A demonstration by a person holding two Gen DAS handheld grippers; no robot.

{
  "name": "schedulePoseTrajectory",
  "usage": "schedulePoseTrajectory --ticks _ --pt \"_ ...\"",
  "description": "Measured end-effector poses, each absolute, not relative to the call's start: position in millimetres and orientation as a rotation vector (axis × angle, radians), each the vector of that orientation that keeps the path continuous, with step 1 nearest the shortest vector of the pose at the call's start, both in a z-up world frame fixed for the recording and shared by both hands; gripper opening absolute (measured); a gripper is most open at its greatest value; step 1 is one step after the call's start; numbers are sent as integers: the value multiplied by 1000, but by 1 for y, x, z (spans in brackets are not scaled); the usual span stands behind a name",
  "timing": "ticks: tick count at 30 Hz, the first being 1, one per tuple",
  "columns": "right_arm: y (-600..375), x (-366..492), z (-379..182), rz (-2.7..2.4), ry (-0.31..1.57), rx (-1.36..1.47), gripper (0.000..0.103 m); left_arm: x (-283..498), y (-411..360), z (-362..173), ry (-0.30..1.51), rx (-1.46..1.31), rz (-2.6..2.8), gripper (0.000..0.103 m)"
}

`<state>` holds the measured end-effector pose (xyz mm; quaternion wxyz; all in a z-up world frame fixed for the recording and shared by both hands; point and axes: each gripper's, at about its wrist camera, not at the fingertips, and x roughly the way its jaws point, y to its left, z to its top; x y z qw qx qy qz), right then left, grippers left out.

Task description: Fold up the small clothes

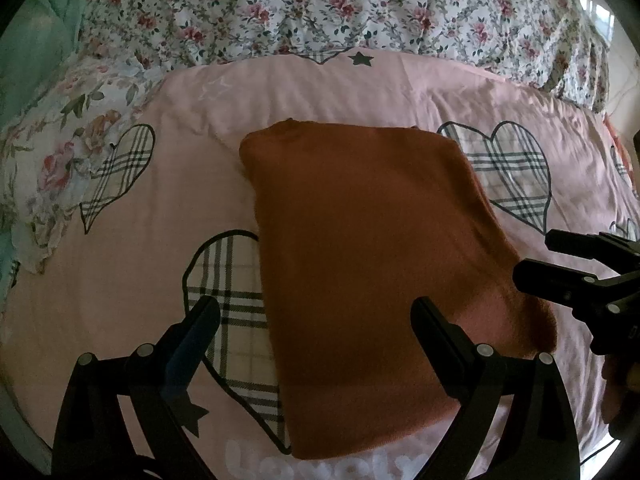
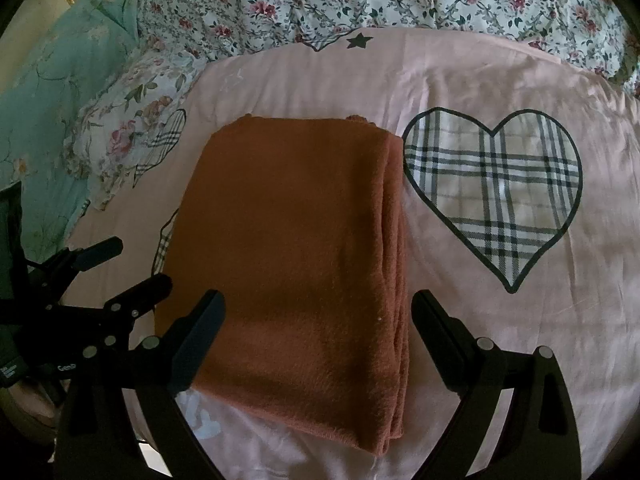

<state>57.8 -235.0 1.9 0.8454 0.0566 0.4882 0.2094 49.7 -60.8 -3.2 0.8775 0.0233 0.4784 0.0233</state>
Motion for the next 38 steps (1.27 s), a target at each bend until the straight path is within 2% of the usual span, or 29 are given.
schedulePoseTrajectory --ticks 38 --pt "-232 34 -7 410 1033 151 94 26 -57 8 927 36 36 97"
